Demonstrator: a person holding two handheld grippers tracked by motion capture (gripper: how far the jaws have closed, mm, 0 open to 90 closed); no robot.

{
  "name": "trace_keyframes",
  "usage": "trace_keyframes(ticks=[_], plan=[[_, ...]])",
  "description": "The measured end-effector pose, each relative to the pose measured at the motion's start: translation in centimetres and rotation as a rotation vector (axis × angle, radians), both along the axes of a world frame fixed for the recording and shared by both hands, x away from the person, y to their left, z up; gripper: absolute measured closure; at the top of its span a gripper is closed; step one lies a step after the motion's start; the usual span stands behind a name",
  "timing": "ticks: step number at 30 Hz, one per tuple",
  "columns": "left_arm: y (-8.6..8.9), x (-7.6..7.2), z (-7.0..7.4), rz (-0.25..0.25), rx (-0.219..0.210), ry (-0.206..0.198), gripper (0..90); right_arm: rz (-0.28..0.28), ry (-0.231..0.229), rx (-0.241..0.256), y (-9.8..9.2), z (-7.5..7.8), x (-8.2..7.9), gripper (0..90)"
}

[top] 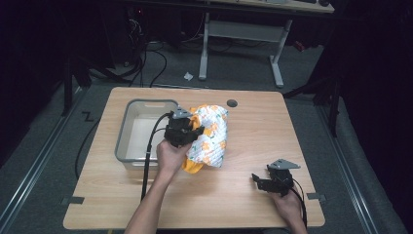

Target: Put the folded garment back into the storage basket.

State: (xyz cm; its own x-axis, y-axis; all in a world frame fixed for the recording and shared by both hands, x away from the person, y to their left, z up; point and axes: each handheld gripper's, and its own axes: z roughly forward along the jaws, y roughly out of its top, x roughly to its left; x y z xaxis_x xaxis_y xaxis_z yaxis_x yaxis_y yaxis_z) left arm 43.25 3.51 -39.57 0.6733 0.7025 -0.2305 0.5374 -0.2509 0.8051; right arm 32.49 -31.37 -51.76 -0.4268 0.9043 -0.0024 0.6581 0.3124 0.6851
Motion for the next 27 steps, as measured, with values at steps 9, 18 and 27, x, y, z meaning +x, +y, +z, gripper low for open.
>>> trace_keyframes(ticks=[9, 18, 27], plan=[[0.7, -0.1, 1.2, 0.009, 0.013, -0.024, 75.8, 0.000, -0.001, 0.000, 0.0, 0.0, 0.0, 24.8], [3.2, -0.3, 2.4, 0.055, 0.007, -0.041, 75.8, 0.000, -0.001, -0.001, 0.0, 0.0, 0.0, 24.8], [4.6, -0.3, 2.8, 0.082, 0.012, -0.044, 75.6, -0.001, 0.000, 0.000, 0.0, 0.0, 0.0, 24.8]])
